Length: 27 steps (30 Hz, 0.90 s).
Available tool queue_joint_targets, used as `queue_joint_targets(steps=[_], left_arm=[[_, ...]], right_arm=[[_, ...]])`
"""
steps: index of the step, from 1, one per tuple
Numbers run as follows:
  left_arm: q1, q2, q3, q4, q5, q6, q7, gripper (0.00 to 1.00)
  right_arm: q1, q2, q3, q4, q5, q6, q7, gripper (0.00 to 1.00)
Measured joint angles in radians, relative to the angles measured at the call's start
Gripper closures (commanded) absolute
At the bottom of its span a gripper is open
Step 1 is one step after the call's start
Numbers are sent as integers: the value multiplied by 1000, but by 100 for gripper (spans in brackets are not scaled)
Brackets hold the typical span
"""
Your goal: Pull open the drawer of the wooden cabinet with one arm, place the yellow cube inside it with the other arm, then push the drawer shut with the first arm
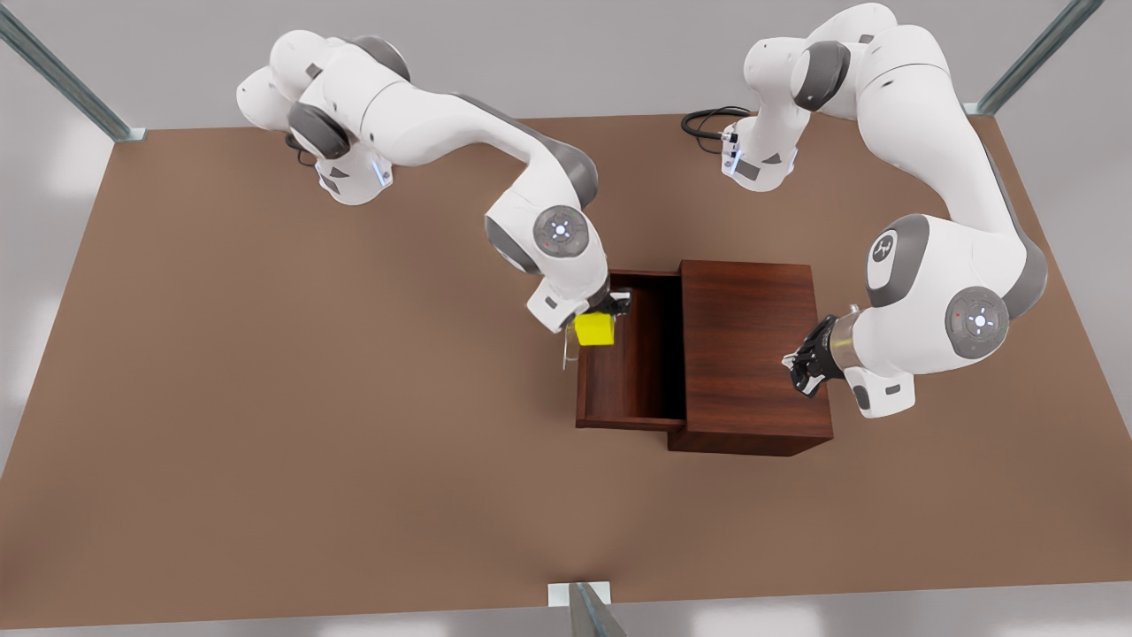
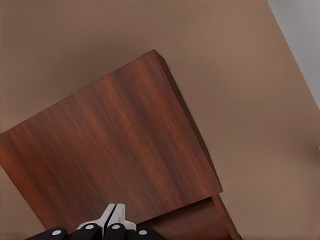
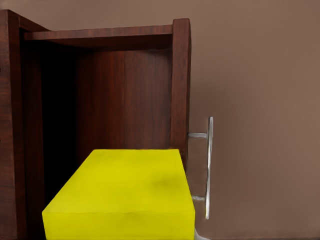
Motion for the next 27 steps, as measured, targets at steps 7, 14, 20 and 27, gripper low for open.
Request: queue_joint_targets(steps=[7, 14, 20, 27], left_arm=[[1, 0, 2, 0, 0, 0, -20, 79], [-22, 1, -18, 0, -4, 8, -56, 79], [-101, 13, -41, -3, -65, 56, -139, 79], [-407, 82, -11, -38, -65, 283, -345, 79]], right_arm=[[51, 56, -11, -2, 3, 57, 128, 32], [38, 28, -17, -19, -6, 41, 215, 0], [-413, -368, -15, -220, -77, -79, 144, 0], [-379, -628, -475, -508, 15, -202, -169, 0]])
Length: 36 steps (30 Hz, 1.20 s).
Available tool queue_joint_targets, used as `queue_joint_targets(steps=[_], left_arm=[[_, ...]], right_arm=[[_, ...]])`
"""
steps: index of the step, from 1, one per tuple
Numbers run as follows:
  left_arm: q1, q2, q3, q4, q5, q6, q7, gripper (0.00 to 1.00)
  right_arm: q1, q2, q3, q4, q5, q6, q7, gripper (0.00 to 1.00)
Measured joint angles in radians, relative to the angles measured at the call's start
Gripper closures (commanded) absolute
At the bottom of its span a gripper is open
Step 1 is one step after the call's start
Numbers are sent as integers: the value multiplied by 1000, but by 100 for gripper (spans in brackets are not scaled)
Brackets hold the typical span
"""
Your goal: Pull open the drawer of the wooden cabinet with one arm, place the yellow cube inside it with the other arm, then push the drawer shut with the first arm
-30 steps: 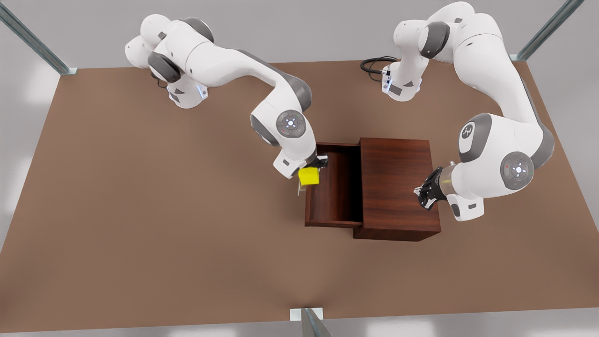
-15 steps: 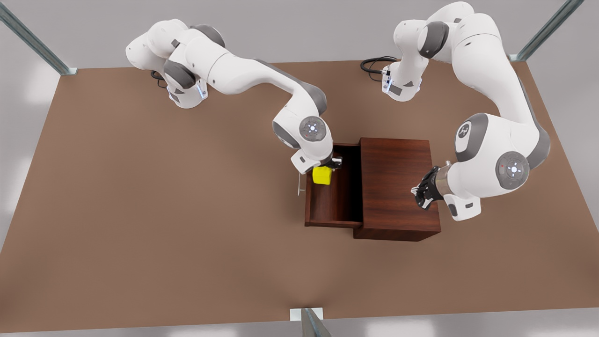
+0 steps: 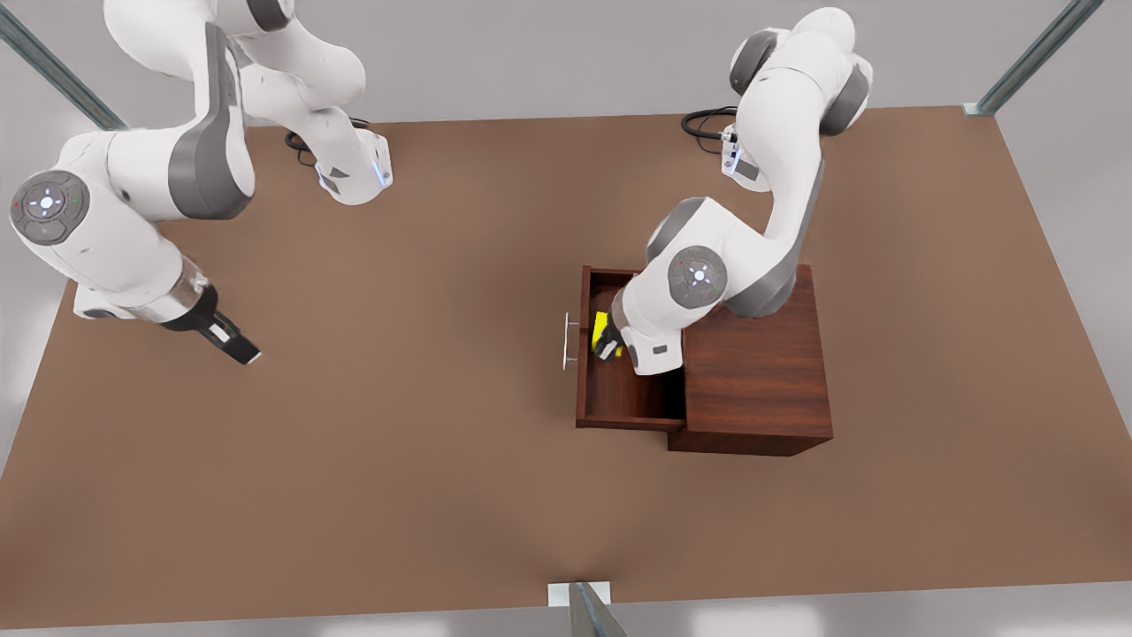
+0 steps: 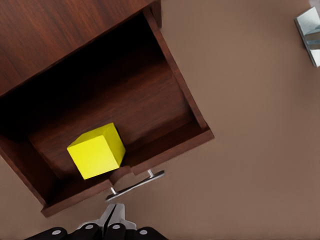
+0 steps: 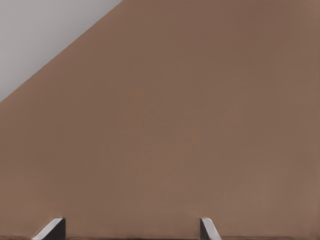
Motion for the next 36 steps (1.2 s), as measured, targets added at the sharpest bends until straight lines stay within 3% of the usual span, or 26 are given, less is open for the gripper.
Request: queue_joint_targets(steps=[12, 36], left_arm=[[-197, 144, 4, -123, 189, 236, -359, 79], [-131, 112, 3, -202, 213, 199, -589, 79]], right_arm=[[44, -6, 16, -9, 7, -27, -345, 0], [30, 0, 18, 16, -7, -46, -575, 0]])
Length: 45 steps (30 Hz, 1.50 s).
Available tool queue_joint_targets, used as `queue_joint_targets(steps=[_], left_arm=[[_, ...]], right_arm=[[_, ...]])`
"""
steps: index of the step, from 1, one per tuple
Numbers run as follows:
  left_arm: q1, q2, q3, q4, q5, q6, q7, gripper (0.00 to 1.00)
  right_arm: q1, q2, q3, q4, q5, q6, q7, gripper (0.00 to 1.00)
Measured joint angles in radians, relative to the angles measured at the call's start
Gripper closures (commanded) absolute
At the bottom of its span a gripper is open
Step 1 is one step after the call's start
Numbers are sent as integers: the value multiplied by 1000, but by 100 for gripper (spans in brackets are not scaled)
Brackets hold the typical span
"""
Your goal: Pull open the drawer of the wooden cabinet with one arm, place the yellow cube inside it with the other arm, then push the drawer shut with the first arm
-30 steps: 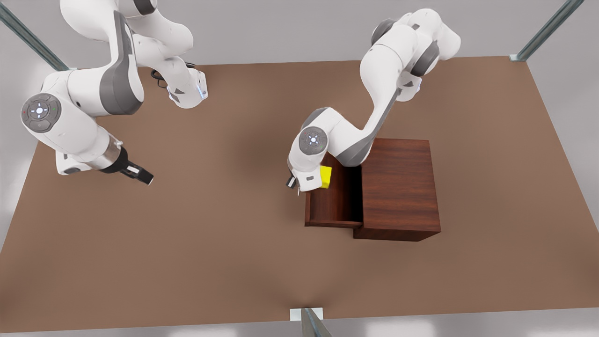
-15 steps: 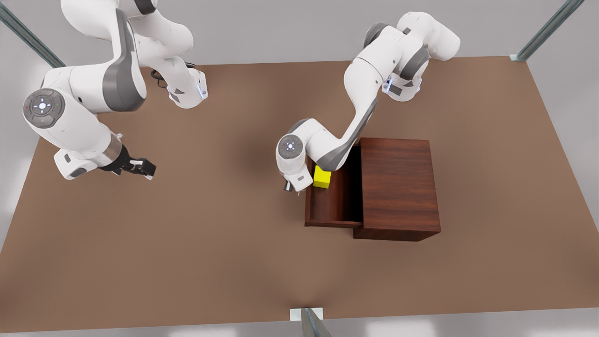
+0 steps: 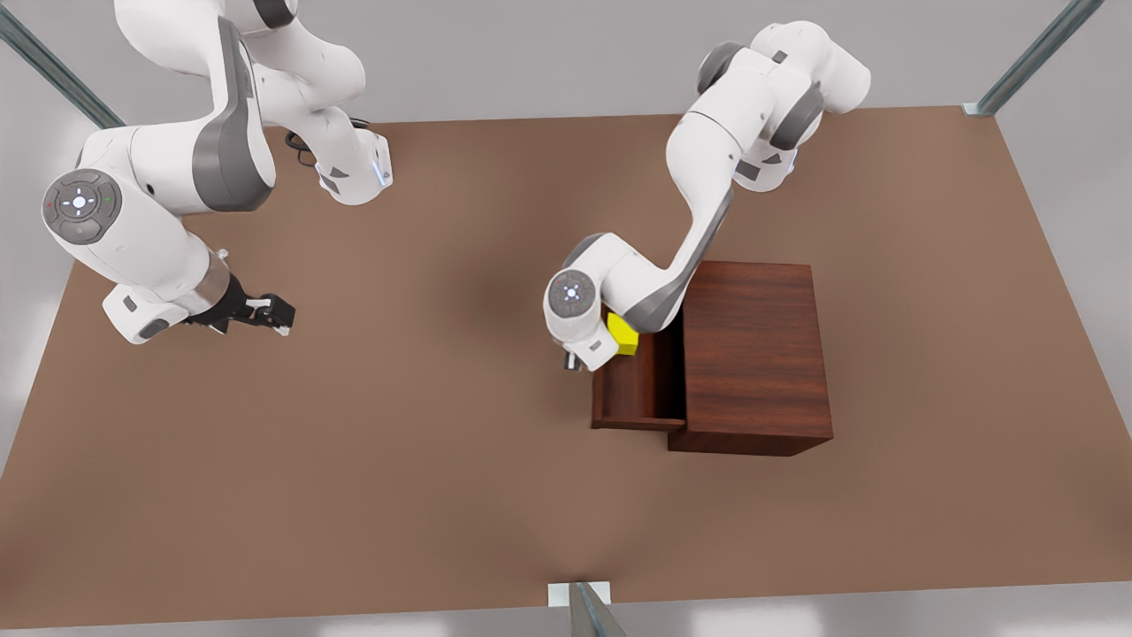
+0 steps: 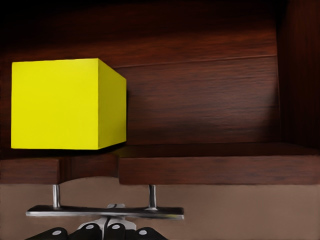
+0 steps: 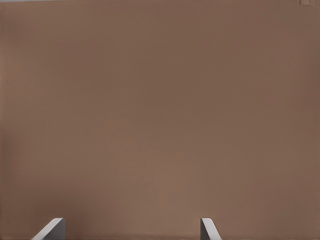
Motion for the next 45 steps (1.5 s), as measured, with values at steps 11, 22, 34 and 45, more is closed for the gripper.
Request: queue_joint_targets(steps=[11, 22, 34, 45], left_arm=[[74, -33, -3, -25, -6, -88, 50, 79], [138, -55, -2, -62, -12, -145, 148, 79], [222, -71, 1, -75, -9, -201, 279, 79], [423, -310, 10, -55, -65, -207, 507, 0]], right_arm=[[0, 0, 0, 0, 1, 0, -39, 0], [1, -1, 0, 0, 1, -1, -60, 0], [0, 0, 0, 0, 1, -3, -74, 0], [-2, 0, -2, 0, 1, -4, -81, 0]])
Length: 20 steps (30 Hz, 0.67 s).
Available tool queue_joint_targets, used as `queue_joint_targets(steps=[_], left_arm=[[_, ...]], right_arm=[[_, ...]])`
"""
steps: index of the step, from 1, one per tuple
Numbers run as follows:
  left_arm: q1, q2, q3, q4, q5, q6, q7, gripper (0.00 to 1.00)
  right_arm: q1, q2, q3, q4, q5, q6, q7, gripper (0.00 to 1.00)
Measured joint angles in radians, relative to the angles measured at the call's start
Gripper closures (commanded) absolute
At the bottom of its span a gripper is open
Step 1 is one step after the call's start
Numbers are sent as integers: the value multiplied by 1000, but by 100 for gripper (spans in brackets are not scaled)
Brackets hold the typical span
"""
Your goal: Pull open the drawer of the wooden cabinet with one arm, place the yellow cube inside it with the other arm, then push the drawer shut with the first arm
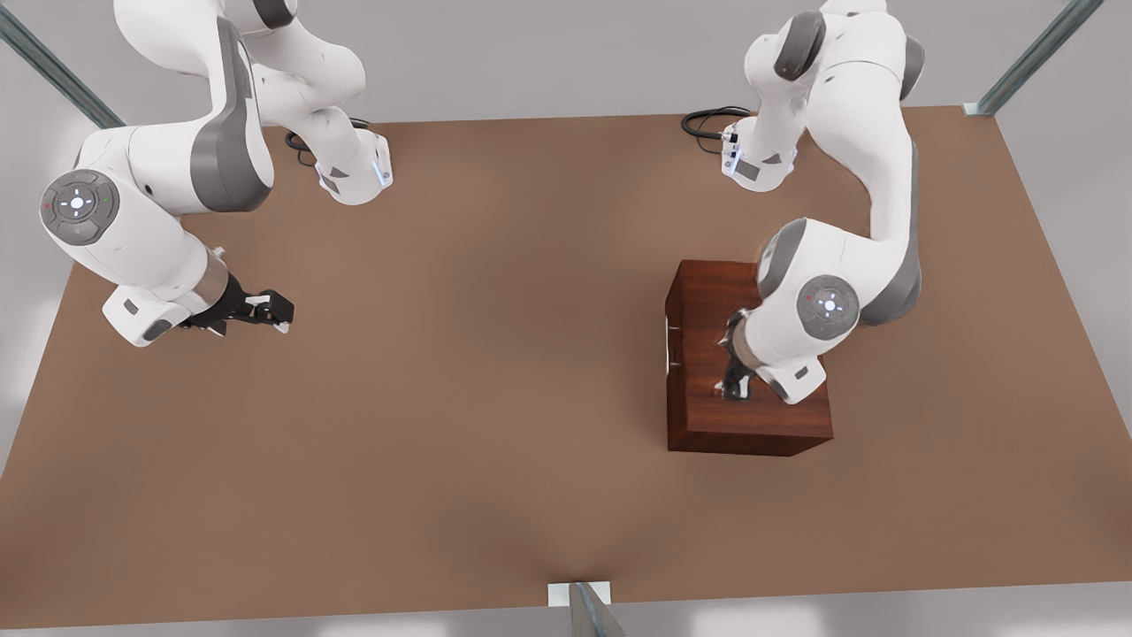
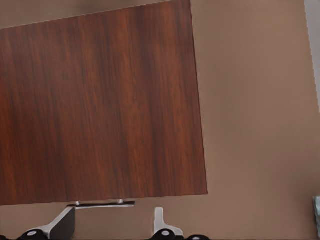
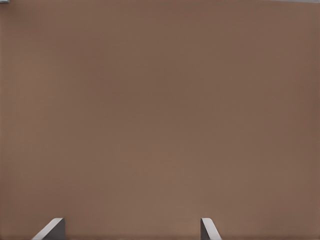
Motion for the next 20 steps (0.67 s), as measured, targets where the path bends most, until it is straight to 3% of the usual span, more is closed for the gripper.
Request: queue_joint_targets(steps=[8, 20], left_arm=[[104, -196, -55, -18, 78, -162, 503, 0], [106, -211, -60, -18, 97, -237, 1024, 0]], right_arm=[[0, 0, 0, 0, 0, 0, -3, 0], [0, 0, 0, 0, 1, 0, -6, 0]])
